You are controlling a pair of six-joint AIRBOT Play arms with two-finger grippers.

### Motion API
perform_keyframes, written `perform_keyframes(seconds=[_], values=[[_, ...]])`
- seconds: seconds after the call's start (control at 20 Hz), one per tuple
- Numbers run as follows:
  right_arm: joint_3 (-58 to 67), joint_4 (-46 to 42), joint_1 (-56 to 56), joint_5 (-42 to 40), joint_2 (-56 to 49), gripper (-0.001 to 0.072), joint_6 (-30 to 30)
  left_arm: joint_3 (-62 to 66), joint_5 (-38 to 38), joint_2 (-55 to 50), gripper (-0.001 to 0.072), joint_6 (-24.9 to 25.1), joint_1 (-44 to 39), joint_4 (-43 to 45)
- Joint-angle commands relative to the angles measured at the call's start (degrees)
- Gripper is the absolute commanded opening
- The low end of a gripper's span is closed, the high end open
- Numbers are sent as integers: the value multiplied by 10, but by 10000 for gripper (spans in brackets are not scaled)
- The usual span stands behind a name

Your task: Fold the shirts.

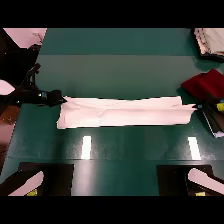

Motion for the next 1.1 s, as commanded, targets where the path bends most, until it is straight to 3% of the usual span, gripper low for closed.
perform_keyframes(seconds=[0.0,0.2,0.25,0.3,0.35,0.4,0.65,0.7,0.75,0.8,0.85,0.9,1.05], values=[[68,9,52,-26,-80,13,18,36,45,-65,28,14,1,-1],[130,14,99,-43,-145,30,27,38,98,-79,31,11,1,-2],[147,14,109,-59,-158,228,28,38,110,-79,225,11,1,-2],[164,14,116,-73,-170,500,28,38,118,-79,571,7,1,-4],[185,13,123,-81,-181,615,28,41,119,-79,699,-5,1,-4],[204,14,126,-73,-190,615,28,47,112,-79,668,-8,1,-4],[211,8,93,29,-194,612,20,77,-2,-79,649,3,1,-4],[196,8,79,37,-192,612,14,77,-20,-79,421,3,1,-4],[175,9,65,43,-190,612,7,77,-35,-79,146,4,1,-4],[153,9,52,43,-188,612,0,77,-43,-79,37,5,1,-4],[128,12,38,39,-188,628,-8,77,-47,-79,37,5,1,-4],[103,14,24,31,-188,700,-9,77,-48,-79,37,5,1,-4],[47,14,3,-15,-189,707,-47,76,-46,-79,37,5,1,-8]])
